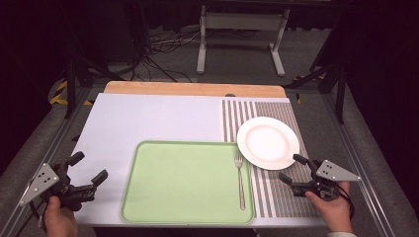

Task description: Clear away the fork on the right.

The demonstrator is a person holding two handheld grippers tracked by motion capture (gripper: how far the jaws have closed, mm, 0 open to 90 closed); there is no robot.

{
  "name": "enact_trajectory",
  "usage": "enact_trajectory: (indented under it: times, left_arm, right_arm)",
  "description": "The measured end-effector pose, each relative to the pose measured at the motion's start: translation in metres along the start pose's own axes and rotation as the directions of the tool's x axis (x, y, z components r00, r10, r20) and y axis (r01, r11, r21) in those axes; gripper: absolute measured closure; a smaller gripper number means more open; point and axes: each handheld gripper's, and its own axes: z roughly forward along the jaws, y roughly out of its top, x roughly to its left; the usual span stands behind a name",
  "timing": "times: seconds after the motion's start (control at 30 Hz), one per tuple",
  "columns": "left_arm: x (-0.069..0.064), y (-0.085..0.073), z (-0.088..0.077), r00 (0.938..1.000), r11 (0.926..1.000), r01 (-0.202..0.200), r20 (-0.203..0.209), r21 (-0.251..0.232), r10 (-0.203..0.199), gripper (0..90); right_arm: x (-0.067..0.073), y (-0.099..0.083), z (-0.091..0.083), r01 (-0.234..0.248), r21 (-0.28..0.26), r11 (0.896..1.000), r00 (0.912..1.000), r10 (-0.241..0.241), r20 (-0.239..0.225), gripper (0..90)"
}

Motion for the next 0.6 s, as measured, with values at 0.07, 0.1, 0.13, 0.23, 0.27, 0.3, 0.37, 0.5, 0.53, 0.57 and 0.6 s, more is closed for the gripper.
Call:
enact_trajectory:
  times: [0.07, 0.1, 0.13, 0.23, 0.27, 0.3, 0.37, 0.5, 0.53, 0.57, 0.6]
  left_arm:
    - [0.0001, 0.0001, -0.0002, 1.0000, 1.0000, -0.001, 0.000, 0.002, 0.001, 0.3]
    - [0.0002, 0.0000, -0.0002, 1.0000, 1.0000, 0.000, 0.000, 0.002, 0.000, 0.3]
    - [0.0002, -0.0001, -0.0002, 1.0000, 1.0000, 0.000, -0.001, 0.002, 0.000, 0.3]
    - [0.0004, -0.0003, -0.0005, 1.0000, 1.0000, -0.001, -0.002, 0.004, 0.001, 0.3]
    - [0.0005, -0.0004, -0.0005, 1.0000, 1.0000, -0.002, -0.002, 0.005, 0.002, 0.3]
    - [0.0005, -0.0005, -0.0003, 1.0000, 1.0000, -0.002, -0.003, 0.004, 0.002, 0.3]
    - [0.0006, -0.0005, -0.0001, 1.0000, 1.0000, -0.003, -0.002, 0.006, 0.003, 0.3]
    - [0.0007, -0.0006, -0.0001, 1.0000, 1.0000, -0.004, -0.001, 0.009, 0.004, 0.3]
    - [0.0007, -0.0005, -0.0001, 1.0000, 1.0000, -0.003, -0.002, 0.007, 0.003, 0.3]
    - [0.0007, -0.0005, -0.0001, 1.0000, 1.0000, -0.002, -0.002, 0.006, 0.002, 0.3]
    - [0.0007, -0.0005, -0.0003, 1.0000, 1.0000, -0.002, -0.003, 0.006, 0.003, 0.3]
  right_arm:
    - [0.0007, -0.0051, 0.0014, -0.017, 0.007, 1.000, 0.9998, 0.017, 0.008, 13.9]
    - [0.0007, -0.0051, 0.0014, -0.017, 0.007, 1.000, 0.9998, 0.017, 0.008, 13.9]
    - [0.0012, -0.0073, 0.0023, -0.032, 0.004, 0.999, 0.9994, 0.032, 0.010, 13.9]
    - [0.0020, -0.0100, 0.0041, -0.038, 0.026, 0.999, 0.9990, 0.037, 0.024, 14.2]
    - [0.0018, -0.0101, 0.0043, -0.048, 0.031, 0.998, 0.9985, 0.047, 0.029, 14.1]
    - [0.0012, -0.0107, 0.0046, -0.057, 0.039, 0.998, 0.9978, 0.056, 0.035, 14.0]
    - [0.0011, -0.0112, 0.0049, -0.064, 0.048, 0.997, 0.9973, 0.062, 0.038, 14.0]
    - [0.0007, -0.0117, 0.0055, -0.078, 0.057, 0.995, 0.9964, 0.075, 0.039, 14.0]
    - [0.0007, -0.0117, 0.0056, -0.079, 0.058, 0.995, 0.9962, 0.077, 0.041, 14.0]
    - [0.0007, -0.0117, 0.0055, -0.081, 0.062, 0.995, 0.9959, 0.079, 0.044, 14.0]
    - [0.0007, -0.0118, 0.0056, -0.084, 0.064, 0.994, 0.9957, 0.081, 0.045, 14.0]
